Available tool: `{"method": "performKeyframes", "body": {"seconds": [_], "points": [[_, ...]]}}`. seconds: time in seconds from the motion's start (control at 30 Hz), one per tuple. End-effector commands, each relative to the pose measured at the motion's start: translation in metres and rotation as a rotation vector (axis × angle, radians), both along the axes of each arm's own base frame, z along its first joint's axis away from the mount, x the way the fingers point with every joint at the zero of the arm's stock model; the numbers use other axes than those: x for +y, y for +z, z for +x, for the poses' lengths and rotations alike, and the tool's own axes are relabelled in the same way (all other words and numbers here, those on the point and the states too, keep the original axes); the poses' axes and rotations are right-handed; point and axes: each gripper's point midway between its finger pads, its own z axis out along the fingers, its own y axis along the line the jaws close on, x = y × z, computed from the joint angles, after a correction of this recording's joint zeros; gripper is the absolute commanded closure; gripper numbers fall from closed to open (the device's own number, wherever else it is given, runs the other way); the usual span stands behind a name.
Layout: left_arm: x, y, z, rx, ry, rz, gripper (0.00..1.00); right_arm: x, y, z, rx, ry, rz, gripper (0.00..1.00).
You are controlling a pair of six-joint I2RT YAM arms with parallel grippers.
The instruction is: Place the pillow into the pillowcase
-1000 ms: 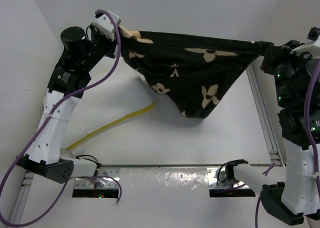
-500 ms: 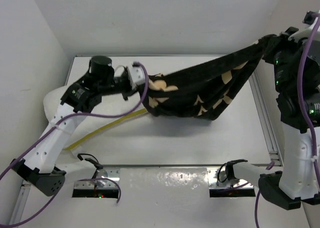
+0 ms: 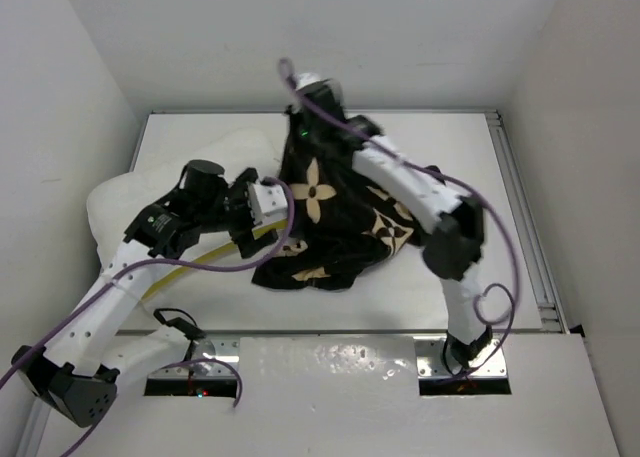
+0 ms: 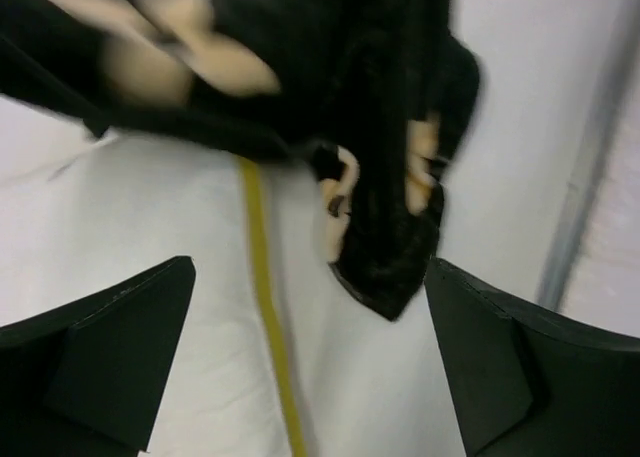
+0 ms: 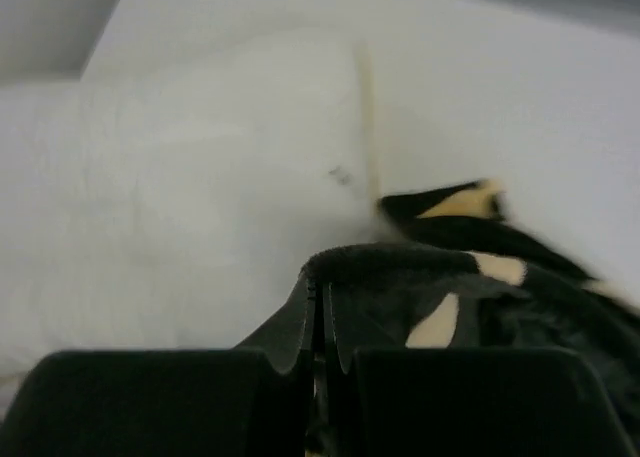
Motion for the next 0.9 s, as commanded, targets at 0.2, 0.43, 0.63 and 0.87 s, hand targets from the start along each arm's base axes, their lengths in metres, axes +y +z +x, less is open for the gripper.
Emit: {"method": "performKeyframes", "body": {"seconds": [0.2, 0.43, 0.63, 0.87], "points": [[0.035, 0.025, 0.066, -0.079, 0.456, -0.157, 0.0, 0.122, -0.023, -0.063, 0.123, 0.358, 0.089, 0.01], [0.026, 0.001, 0.104, -0.009, 0.524, -0.145, 0.0, -0.064, -0.022, -0.049, 0.145, -0.076, 0.192, 0.09], [0.008, -0.004, 0.14, -0.127, 0.436, -0.03, 0.49, -0.177, -0.092, -0.094, 0.251, -0.332, 0.124, 0.8], [0.014, -0.008, 0.199, -0.232, 0.485, 0.091, 0.22, -0.266, -0.177, -0.153, 0.315, -0.618, 0.073, 0.01]]}}
